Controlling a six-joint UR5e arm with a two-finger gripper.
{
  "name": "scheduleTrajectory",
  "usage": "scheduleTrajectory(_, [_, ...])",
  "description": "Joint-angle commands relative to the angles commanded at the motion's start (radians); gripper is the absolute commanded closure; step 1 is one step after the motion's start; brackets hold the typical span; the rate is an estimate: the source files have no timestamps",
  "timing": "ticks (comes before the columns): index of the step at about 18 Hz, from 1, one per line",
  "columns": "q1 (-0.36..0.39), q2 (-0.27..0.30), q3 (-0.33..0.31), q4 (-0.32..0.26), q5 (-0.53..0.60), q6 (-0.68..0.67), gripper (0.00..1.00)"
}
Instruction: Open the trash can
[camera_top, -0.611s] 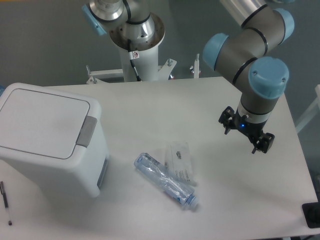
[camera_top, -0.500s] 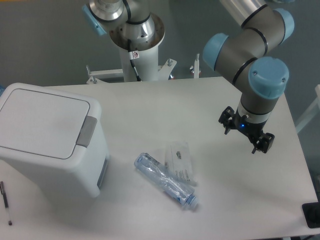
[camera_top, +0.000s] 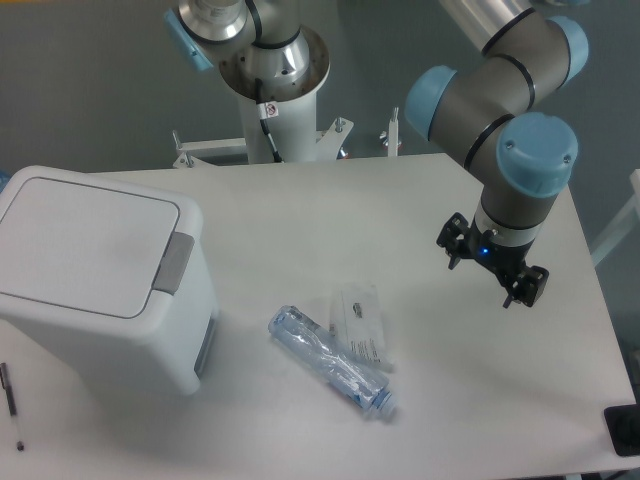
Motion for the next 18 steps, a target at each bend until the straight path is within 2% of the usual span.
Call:
scheduleTrajectory(5, [0.005, 0.000, -0.009, 0.003, -0.026, -0.012, 0.00])
scheduleTrajectory(11, [-0.002, 0.014, -0.018, 0.002, -0.040, -0.140, 0.00])
scheduleTrajectory(18, [0.000, 0.038, -0.067, 0.014, -0.051, -0.132, 0.00])
